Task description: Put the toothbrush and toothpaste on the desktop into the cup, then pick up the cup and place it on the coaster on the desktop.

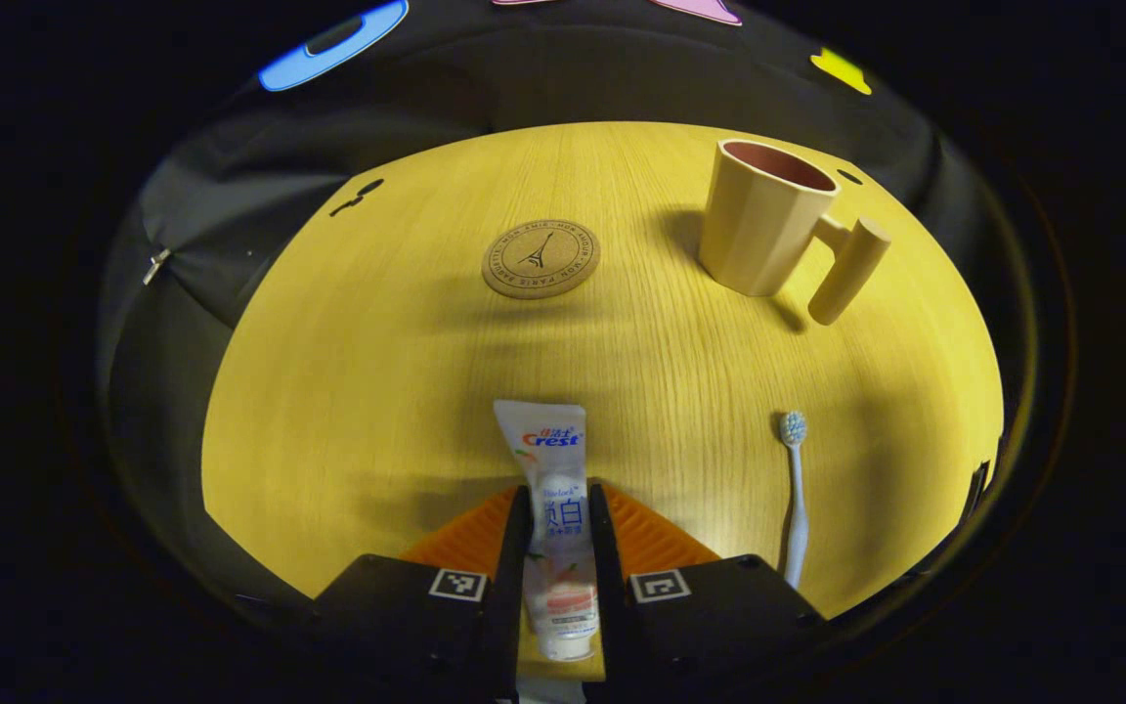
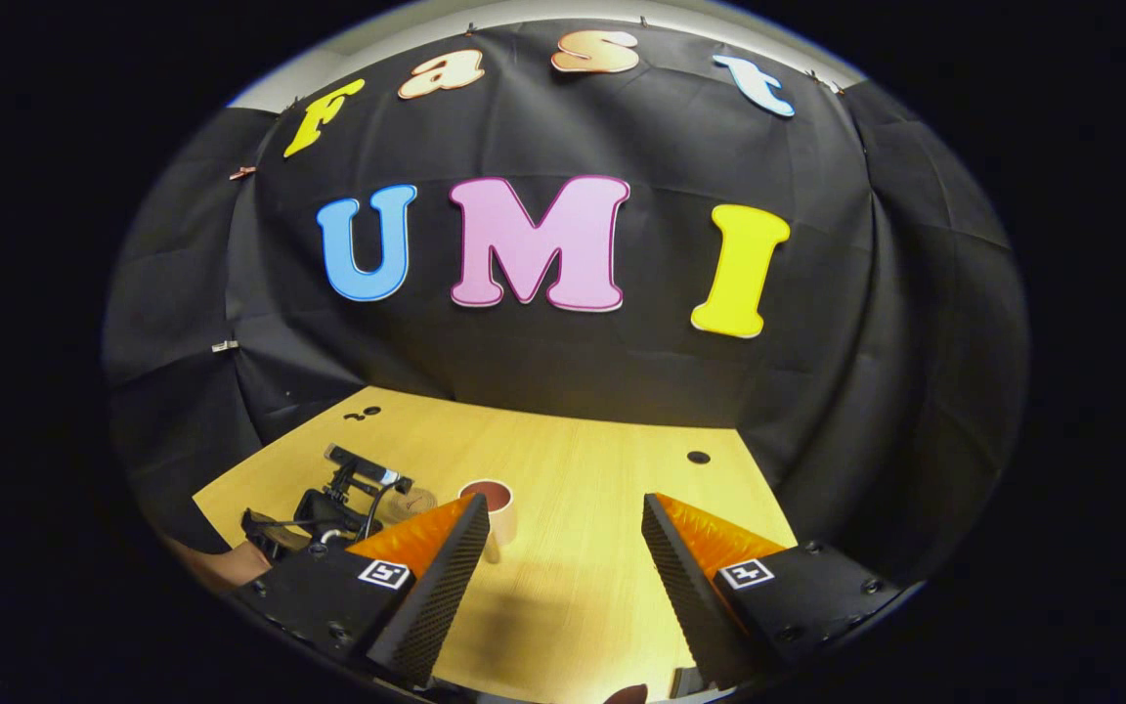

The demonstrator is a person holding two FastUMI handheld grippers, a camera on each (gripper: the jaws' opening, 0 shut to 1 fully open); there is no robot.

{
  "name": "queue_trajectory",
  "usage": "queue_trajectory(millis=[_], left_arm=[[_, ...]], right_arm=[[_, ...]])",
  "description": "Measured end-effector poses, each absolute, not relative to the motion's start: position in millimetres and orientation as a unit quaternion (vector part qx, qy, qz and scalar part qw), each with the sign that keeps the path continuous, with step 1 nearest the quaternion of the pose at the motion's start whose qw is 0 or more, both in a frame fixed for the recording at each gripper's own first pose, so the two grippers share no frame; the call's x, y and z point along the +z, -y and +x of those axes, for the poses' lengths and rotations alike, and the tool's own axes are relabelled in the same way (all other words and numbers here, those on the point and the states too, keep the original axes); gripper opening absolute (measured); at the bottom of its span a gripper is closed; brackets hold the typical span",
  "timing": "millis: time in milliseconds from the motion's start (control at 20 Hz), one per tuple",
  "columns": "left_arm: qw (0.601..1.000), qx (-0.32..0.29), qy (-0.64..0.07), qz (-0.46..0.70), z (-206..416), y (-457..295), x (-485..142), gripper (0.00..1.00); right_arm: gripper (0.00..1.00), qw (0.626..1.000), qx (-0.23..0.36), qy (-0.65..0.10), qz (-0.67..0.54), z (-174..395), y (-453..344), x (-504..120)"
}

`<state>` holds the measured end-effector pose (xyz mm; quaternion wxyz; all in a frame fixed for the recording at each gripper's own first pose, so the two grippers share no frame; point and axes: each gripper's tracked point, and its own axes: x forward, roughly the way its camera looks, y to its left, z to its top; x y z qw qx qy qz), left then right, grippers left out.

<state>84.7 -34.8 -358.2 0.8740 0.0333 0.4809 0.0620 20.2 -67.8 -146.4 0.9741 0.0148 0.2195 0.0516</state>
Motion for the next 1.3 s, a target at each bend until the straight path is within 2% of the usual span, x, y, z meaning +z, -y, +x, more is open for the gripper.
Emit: queue_trajectory(millis=[50,150,200,250,350,400,450,500,550,1000,1200,1250,1300], left_arm=[[0.875,0.048,-0.481,0.026,85.6,35.1,-356.8,0.37],[0.874,0.015,-0.485,0.001,81.8,40.6,-355.3,0.34],[0.874,0.001,-0.486,-0.009,79.5,40.9,-352.8,0.37],[0.877,-0.005,-0.481,-0.016,78.2,39.0,-347.3,0.31],[0.884,-0.017,-0.466,-0.026,74.6,34.6,-334.2,0.33],[0.888,-0.022,-0.459,-0.031,71.5,31.6,-327.0,0.28],[0.891,-0.027,-0.452,-0.036,68.8,28.4,-318.1,0.28],[0.894,-0.032,-0.445,-0.039,65.2,23.5,-311.0,0.32],[0.898,-0.035,-0.437,-0.04,61.4,18.0,-301.9,0.28],[0.914,-0.052,-0.399,-0.049,21.4,-23.4,-250.6,0.28],[0.913,-0.044,-0.402,-0.056,10.9,-39.6,-253.0,0.27],[0.912,-0.042,-0.403,-0.058,9.2,-42.7,-253.0,0.23],[0.912,-0.039,-0.405,-0.059,6.2,-45.3,-254.3,0.28]], right_arm=[[0.98,0.97,0.051,-0.238,0.012,15.7,64.1,-155.8],[0.98,0.962,0.055,-0.266,0.018,6.7,52.8,-169.4],[0.98,0.958,0.059,-0.279,0.023,2.4,44.9,-174.3],[0.98,0.954,0.062,-0.292,0.026,-0.8,36.4,-181.2],[0.98,0.945,0.065,-0.318,0.029,-9.1,17.5,-195.6],[0.98,0.94,0.067,-0.333,0.031,-12.7,8.2,-203.2],[0.98,0.935,0.068,-0.346,0.034,-16.5,2.2,-210.7],[0.98,0.93,0.069,-0.359,0.038,-18.9,-8.9,-218.2],[0.98,0.925,0.07,-0.371,0.04,-21.6,-18.2,-226.3],[0.98,0.871,0.065,-0.487,0.028,-32.8,-73.5,-333.0],[0.93,0.844,0.059,-0.531,0.037,-36.7,-84.8,-368.7],[0.87,0.84,0.06,-0.538,0.031,-37.5,-86.2,-375.9],[0.84,0.836,0.062,-0.545,0.025,-38.0,-86.7,-383.7]])
